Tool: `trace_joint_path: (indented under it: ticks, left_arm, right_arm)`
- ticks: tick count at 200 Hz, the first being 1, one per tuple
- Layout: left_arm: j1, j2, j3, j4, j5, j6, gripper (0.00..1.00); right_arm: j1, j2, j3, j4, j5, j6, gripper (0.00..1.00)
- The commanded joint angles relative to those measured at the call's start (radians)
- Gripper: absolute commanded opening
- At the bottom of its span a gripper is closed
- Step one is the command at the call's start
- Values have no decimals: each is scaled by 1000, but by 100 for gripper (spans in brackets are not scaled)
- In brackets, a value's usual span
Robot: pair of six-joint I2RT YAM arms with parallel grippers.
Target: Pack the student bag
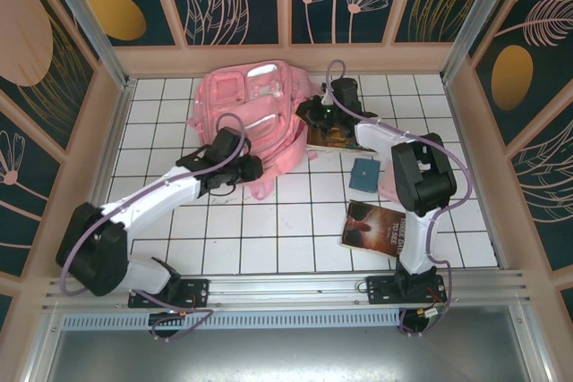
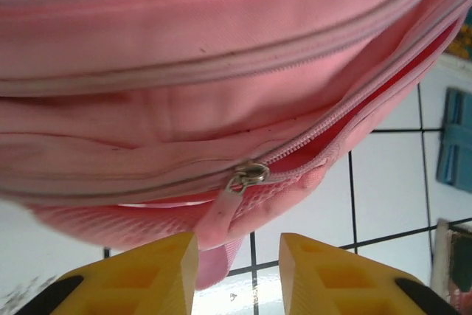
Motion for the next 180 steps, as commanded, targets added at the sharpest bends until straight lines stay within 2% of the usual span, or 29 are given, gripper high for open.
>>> trace_joint_path:
  ticks: [1, 25, 51, 79, 120, 138, 148, 160, 180]
  left_arm:
    - [0, 69, 33, 2, -7, 42, 40]
    - [0, 110, 70, -43, -89, 61, 46]
    - [1, 130, 65, 7, -55, 80, 43]
    - [0, 147, 70, 42, -16, 92, 26]
    - [1, 127, 73, 4, -47, 92, 0]
    - [1, 104, 69, -11, -66, 93, 0]
    - [0, 92, 71, -23, -72, 98, 0]
    - [1, 78, 69, -19, -65, 106, 0]
    - [1, 68, 66, 16, -16, 117, 0]
  right_arm:
    - [6, -8, 4, 81, -37, 5, 1]
    - [6, -8, 1, 80, -38, 5, 1]
    - [6, -9, 1, 83, -41, 4, 1]
    - [7, -6, 0, 83, -41, 6, 1]
    - [6, -12, -1, 67, -28, -4, 1]
    - [3, -18, 1, 46, -8, -14, 2]
    - [0, -23, 2, 37, -6, -13, 7]
    - [-1, -31, 1, 31, -23, 0, 20]
    - [5, -49, -35, 46, -98, 88, 34]
